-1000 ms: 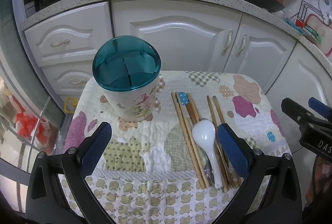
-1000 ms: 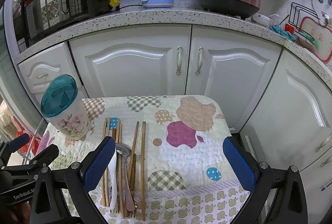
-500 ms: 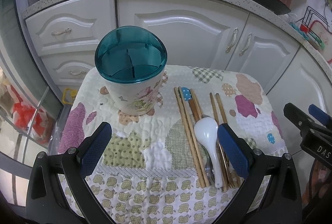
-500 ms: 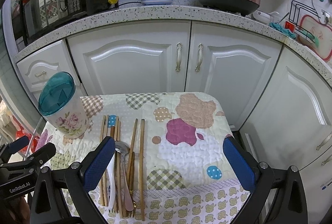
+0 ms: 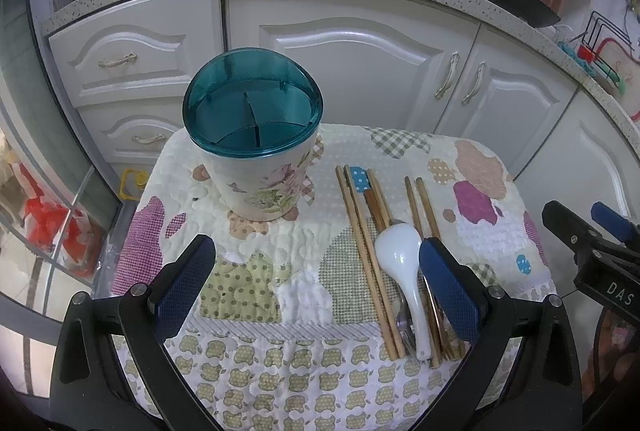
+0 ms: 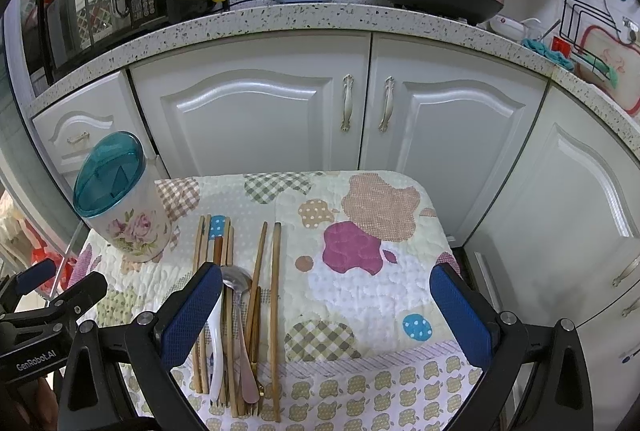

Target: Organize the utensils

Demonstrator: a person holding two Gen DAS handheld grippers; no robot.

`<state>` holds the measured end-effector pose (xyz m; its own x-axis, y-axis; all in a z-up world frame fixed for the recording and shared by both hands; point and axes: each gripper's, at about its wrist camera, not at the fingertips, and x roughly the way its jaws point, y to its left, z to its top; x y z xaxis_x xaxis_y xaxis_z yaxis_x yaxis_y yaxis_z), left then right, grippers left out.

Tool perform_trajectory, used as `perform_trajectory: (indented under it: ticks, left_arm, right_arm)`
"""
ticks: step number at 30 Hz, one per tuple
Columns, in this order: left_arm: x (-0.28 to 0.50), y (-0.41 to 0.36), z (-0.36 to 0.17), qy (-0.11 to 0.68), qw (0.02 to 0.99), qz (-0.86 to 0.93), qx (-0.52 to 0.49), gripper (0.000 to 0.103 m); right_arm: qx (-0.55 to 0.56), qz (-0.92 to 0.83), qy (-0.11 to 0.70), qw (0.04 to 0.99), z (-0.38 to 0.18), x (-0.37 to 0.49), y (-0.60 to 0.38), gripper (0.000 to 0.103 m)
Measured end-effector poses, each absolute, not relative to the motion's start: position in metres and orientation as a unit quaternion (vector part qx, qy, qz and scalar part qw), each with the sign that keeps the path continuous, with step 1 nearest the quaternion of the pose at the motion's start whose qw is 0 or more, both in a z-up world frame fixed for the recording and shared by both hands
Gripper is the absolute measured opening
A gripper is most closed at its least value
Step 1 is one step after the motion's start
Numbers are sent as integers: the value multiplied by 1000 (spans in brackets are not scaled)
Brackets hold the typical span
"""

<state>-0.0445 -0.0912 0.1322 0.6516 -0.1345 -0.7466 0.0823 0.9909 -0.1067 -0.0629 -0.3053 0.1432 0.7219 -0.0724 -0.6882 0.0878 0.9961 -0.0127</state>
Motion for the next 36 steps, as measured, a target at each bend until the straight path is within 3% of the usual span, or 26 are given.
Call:
perform_trajectory:
  ticks: [36]
  left_arm:
    - [-42, -87, 132, 403, 913, -51, -28, 102]
  right_arm:
    - [12, -32, 387, 921, 138, -58, -304, 103]
